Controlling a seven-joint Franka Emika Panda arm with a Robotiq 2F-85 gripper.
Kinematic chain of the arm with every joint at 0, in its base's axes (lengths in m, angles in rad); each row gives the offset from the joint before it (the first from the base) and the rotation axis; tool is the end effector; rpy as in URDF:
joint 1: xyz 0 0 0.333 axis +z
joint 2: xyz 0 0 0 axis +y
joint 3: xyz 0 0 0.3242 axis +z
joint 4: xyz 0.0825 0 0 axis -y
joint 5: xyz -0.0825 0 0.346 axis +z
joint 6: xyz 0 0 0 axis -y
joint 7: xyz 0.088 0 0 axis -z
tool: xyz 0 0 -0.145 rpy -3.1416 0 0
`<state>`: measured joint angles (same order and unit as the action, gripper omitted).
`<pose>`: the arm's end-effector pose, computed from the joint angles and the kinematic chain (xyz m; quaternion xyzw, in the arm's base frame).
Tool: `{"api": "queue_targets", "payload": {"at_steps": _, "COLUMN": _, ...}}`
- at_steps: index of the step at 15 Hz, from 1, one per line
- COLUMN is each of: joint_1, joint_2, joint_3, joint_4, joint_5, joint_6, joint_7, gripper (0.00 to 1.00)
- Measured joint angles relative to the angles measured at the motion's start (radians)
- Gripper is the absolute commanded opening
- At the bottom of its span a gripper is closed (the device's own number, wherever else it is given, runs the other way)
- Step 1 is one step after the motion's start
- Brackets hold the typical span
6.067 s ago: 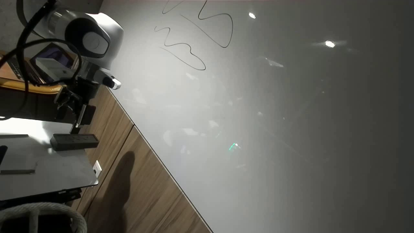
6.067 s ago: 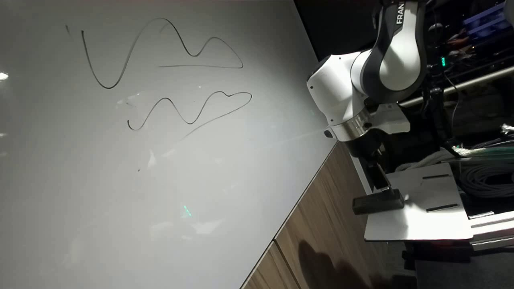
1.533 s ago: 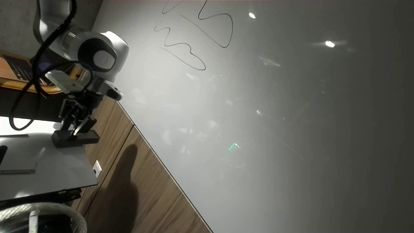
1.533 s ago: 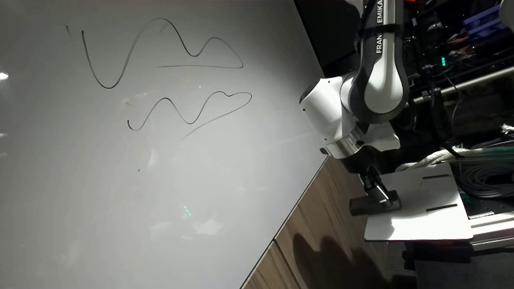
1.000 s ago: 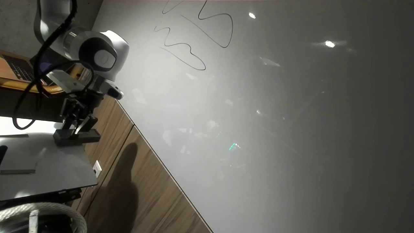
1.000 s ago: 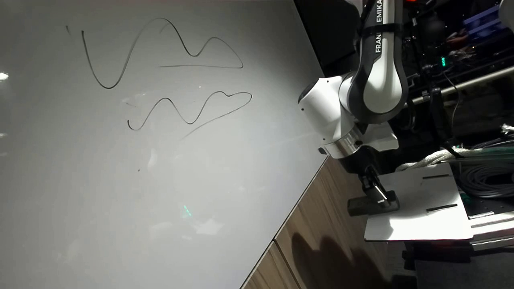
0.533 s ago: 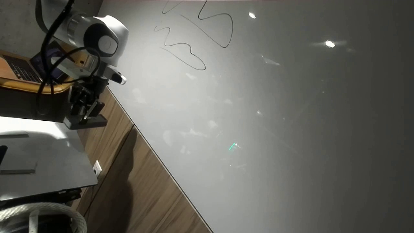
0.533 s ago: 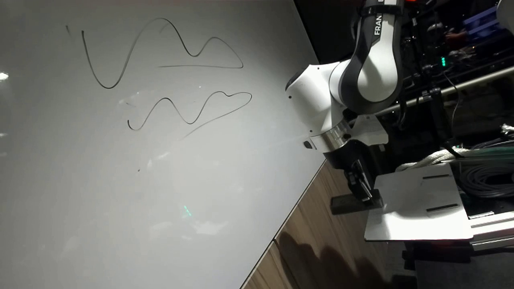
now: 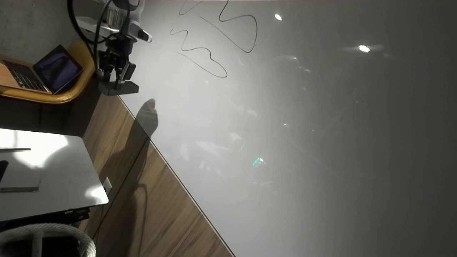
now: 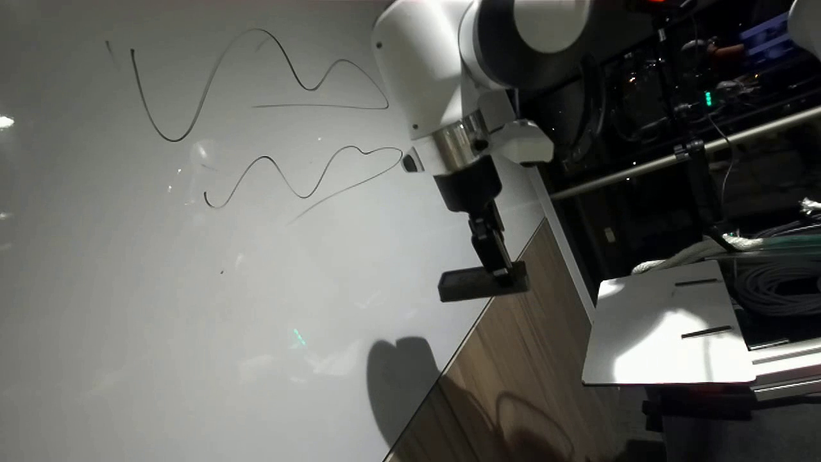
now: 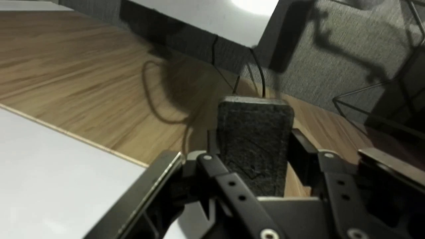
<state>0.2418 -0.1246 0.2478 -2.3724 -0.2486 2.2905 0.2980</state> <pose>0.4101 0.2047 0.3712 0.9785 0.1737 0.0588 0.0946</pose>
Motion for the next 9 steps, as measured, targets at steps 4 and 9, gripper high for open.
{"api": "queue_targets", "payload": {"at_steps": 4, "joint_1": 0.001, "joint_2": -0.049, "joint_3": 0.024, "joint_4": 0.147, "joint_5": -0.001, "joint_6": -0.075, "joint_7": 0.0, "gripper": 0.28}}
{"api": "queue_targets", "payload": {"at_steps": 9, "joint_1": 0.001, "joint_2": -0.065, "joint_3": 0.047, "joint_4": 0.351, "joint_5": -0.005, "joint_6": -0.149, "joint_7": 0.0, "gripper": 0.28}}
